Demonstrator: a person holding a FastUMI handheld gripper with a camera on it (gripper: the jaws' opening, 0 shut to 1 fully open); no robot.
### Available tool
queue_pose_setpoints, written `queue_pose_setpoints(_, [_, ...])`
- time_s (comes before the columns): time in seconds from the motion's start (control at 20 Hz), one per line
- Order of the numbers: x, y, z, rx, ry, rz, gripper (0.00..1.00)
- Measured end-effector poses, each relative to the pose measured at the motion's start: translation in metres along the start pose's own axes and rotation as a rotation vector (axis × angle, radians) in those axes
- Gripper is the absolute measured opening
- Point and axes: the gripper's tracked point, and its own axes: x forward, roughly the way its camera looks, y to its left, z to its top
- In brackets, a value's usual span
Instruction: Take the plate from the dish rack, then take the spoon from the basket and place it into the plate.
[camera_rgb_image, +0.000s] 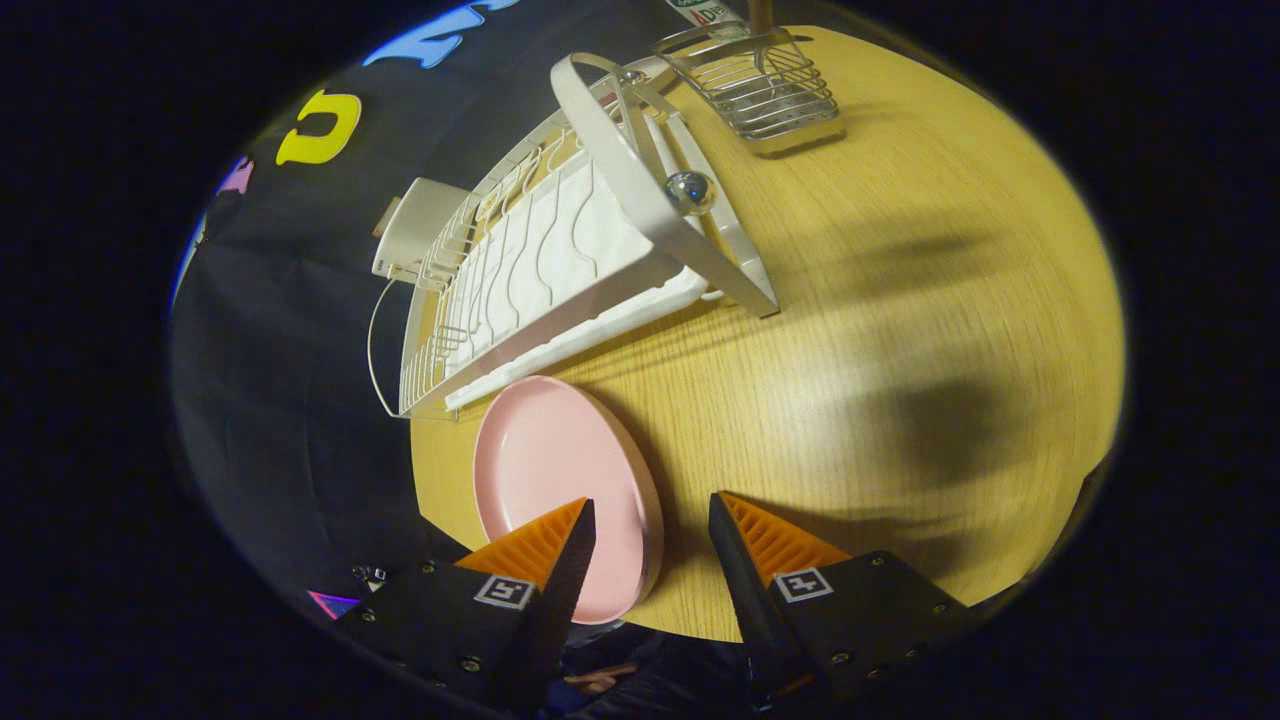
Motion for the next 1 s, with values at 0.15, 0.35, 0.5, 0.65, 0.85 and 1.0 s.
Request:
queue_pose_setpoints(0.15, [-0.018,-0.019,0.019,-0.057,-0.092,-0.075,0.72])
queue_pose_setpoints(0.35, [-0.054,-0.05,0.058,-0.099,-0.261,-0.194,0.72])
queue_pose_setpoints(0.5, [-0.082,-0.063,0.09,-0.129,-0.391,-0.258,0.72])
queue_pose_setpoints(0.65, [-0.11,-0.062,0.127,-0.182,-0.536,-0.293,0.72])
queue_pose_setpoints(0.85, [-0.131,-0.046,0.177,-0.233,-0.703,-0.288,0.66])
queue_pose_setpoints(1.0, [-0.136,-0.045,0.21,-0.205,-0.792,-0.29,0.67])
